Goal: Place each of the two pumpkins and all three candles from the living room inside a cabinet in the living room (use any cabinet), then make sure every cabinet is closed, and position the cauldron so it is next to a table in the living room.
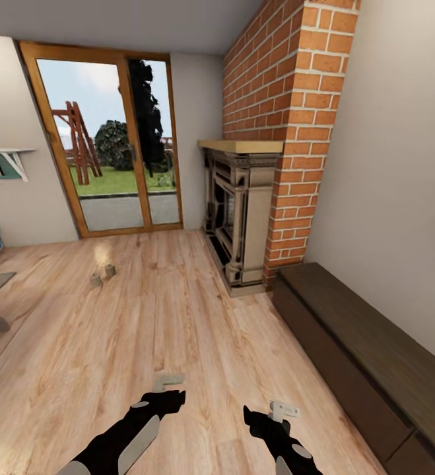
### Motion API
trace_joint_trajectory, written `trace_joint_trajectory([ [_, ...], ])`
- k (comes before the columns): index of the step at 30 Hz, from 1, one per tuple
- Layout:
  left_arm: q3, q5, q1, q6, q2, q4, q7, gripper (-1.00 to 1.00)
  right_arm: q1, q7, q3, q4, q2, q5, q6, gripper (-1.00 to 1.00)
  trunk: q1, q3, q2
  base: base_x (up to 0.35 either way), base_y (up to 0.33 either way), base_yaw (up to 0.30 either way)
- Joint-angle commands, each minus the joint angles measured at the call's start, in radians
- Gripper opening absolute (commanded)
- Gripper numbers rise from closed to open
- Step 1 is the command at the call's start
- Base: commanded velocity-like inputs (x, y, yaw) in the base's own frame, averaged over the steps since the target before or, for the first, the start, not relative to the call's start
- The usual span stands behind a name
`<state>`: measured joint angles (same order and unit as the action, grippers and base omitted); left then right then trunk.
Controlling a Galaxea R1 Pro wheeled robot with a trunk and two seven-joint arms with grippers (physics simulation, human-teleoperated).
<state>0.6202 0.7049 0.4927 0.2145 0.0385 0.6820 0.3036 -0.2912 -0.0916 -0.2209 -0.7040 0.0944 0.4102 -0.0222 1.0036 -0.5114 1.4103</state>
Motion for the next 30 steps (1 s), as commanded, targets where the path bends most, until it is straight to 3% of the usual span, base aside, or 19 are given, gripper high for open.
trace_joint_trajectory([
  [1,0.007,0.008,0.001,0.002,0.001,0.002,0.009,1.0,0.0,-0.008,-0.005,-0.002,-0.001,0.009,-0.002,1.0,-0.004,0.004,-0.007,0.0,0.0,0.169],
  [14,0.007,0.008,0.001,0.002,0.002,0.002,0.009,1.0,0.0,-0.008,-0.005,-0.002,-0.001,0.009,-0.002,1.0,-0.054,0.06,-0.098,0.0,0.0,0.16],
  [30,0.007,0.008,0.001,0.002,0.002,0.002,0.009,1.0,0.0,-0.008,-0.005,-0.002,-0.001,0.012,-0.002,1.0,-0.115,0.129,-0.21,0.0,0.0,0.014],
])
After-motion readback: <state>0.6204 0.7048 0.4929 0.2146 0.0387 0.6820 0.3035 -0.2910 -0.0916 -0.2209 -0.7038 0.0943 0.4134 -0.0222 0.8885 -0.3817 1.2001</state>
